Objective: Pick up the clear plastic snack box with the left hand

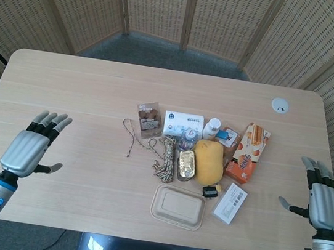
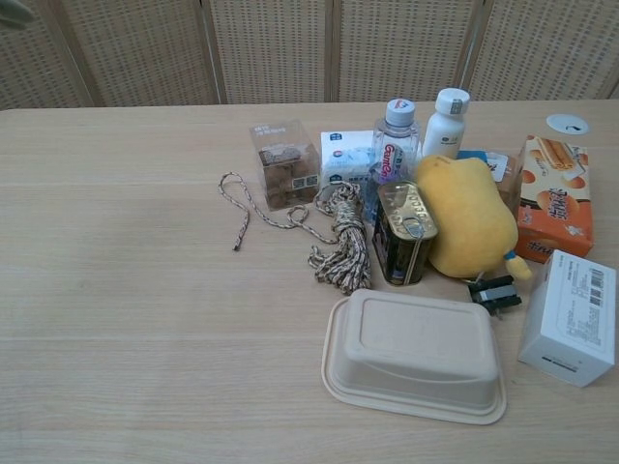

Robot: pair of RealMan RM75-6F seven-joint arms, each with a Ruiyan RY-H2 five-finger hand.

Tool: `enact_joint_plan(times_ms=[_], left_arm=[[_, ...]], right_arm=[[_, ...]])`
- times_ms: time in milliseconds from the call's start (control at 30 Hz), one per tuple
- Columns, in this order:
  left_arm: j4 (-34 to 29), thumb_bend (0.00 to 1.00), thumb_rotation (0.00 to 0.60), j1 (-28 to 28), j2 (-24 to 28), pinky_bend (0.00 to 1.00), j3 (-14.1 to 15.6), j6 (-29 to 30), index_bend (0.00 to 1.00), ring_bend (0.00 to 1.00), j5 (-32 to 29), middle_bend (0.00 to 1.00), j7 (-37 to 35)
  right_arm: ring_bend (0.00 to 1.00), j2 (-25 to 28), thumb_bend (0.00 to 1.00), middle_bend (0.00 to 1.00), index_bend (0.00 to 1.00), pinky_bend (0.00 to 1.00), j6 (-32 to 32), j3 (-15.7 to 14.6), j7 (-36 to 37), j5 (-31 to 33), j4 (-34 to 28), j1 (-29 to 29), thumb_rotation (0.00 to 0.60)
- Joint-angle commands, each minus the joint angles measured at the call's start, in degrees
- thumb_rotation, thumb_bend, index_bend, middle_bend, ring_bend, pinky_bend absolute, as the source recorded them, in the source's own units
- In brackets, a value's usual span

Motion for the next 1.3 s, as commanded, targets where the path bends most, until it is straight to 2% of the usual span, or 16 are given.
enact_joint_plan(times_ms=[33, 300, 467, 600, 1000, 1300], left_arm=[[3.2, 0.20, 0.600, -4.8, -2.2, 0.00, -3.0, -5.0, 0.00, 0.00, -5.0, 0.00, -0.3], [12.0, 0.20, 0.600, -18.0, -7.6, 0.00, -6.8, -18.8, 0.00, 0.00, -18.7, 0.00, 2.3], [19.7, 0.21, 0.600, -26.1, -12.5, 0.00, -7.8, -24.6, 0.00, 0.00, -25.9, 0.00, 4.0], [26.5, 0.21, 0.600, -31.5, -16.7, 0.00, -7.6, -28.3, 0.00, 0.00, -30.2, 0.00, 4.4], [48.2, 0.21, 0.600, -43.5, -30.3, 0.00, -5.9, -36.6, 0.00, 0.00, -38.7, 0.00, 2.2], [62.9, 0.21, 0.600, -49.8, -39.2, 0.00, -5.4, -41.9, 0.00, 0.00, -42.2, 0.00, -0.5]], right_arm=[[0.00, 0.5, 0.00, 0.00, 0.00, 0.00, 0.1, 0.0, 0.4, 0.3, 0.0, -0.4, 0.554], [0.00, 1.9, 0.00, 0.00, 0.00, 0.00, 1.5, -0.2, 1.9, 0.9, 0.1, -2.2, 0.554], [0.00, 3.4, 0.00, 0.00, 0.00, 0.00, 2.5, -0.2, 2.1, 1.3, -0.5, -3.4, 0.552], [0.00, 4.4, 0.00, 0.00, 0.00, 0.00, 3.4, -0.1, 2.2, 1.9, -1.1, -4.2, 0.553], [0.00, 6.2, 0.00, 0.00, 0.00, 0.00, 4.4, 0.5, 1.5, 3.9, -1.9, -5.6, 0.555], [0.00, 7.4, 0.00, 0.00, 0.00, 0.00, 5.6, 0.5, 1.1, 4.9, -2.8, -7.1, 0.553]])
